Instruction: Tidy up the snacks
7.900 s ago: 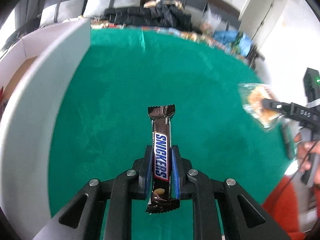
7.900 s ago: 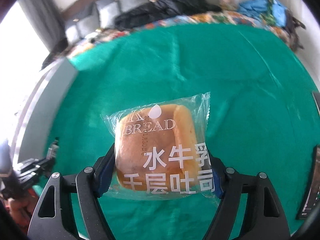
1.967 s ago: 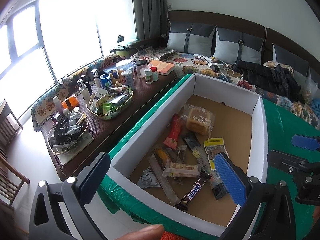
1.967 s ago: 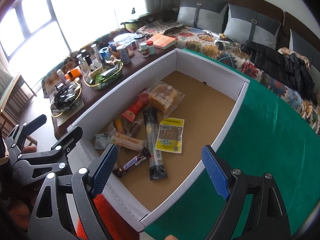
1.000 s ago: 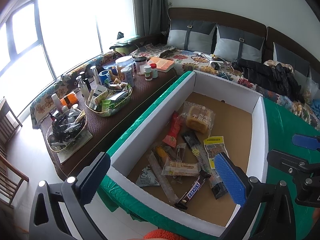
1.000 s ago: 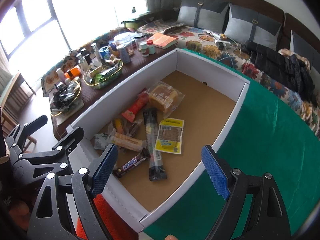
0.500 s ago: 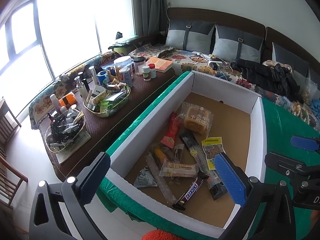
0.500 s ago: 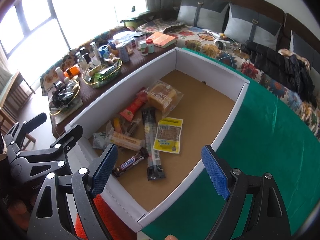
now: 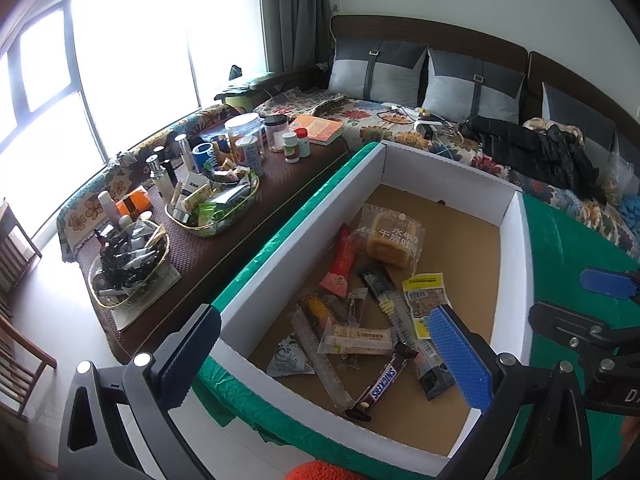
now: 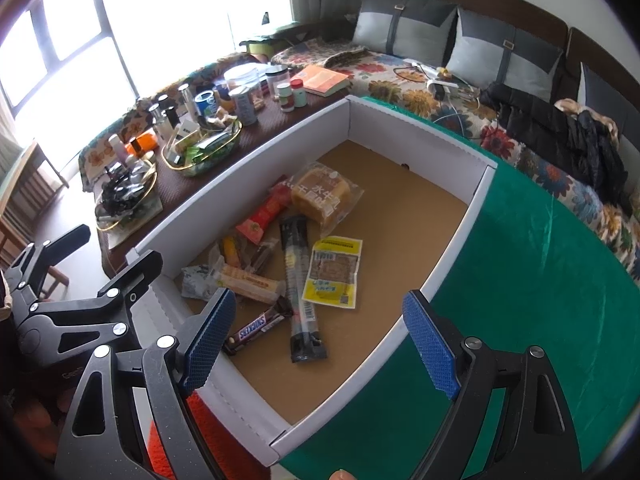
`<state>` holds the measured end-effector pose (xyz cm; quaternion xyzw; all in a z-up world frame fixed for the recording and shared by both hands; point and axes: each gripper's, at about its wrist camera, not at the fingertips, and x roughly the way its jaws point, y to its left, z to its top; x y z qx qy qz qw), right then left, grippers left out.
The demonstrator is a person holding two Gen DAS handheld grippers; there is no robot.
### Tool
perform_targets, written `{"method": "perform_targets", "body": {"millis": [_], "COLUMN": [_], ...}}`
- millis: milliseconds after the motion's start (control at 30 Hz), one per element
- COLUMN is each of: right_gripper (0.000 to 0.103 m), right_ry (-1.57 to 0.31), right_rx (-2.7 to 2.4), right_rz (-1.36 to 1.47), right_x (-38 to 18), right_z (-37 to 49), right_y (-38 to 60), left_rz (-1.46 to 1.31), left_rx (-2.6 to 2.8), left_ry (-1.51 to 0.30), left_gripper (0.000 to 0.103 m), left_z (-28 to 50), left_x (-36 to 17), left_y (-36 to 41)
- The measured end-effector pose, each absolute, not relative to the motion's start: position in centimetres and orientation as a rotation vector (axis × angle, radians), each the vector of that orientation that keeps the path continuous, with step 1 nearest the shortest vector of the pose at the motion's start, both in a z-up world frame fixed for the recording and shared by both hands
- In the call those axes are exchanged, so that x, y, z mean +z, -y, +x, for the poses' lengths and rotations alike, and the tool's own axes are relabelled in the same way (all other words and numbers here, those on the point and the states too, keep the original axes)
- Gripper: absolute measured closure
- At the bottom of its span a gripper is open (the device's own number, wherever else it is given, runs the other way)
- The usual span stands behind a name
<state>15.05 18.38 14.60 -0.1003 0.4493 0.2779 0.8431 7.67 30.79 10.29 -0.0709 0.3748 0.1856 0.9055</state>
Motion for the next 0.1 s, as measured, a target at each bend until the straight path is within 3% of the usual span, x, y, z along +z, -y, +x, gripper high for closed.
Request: {"method": "perform_targets", "body": {"millis": [100], "right_gripper": [0.015], "right_ry": [-0.947], "right_rx": [0.585], "right_rz": [-0.217], "right_x": [14.56], "right_z": [15.13], "right_y": [-18.35], "left_rz": [-0.158], "left_rx": [0.383], "left_ry": [-0.762], "left_gripper": [0.0], "left_z": [7.42], "left_x": [10.42], "left_y": [-30.92]}}
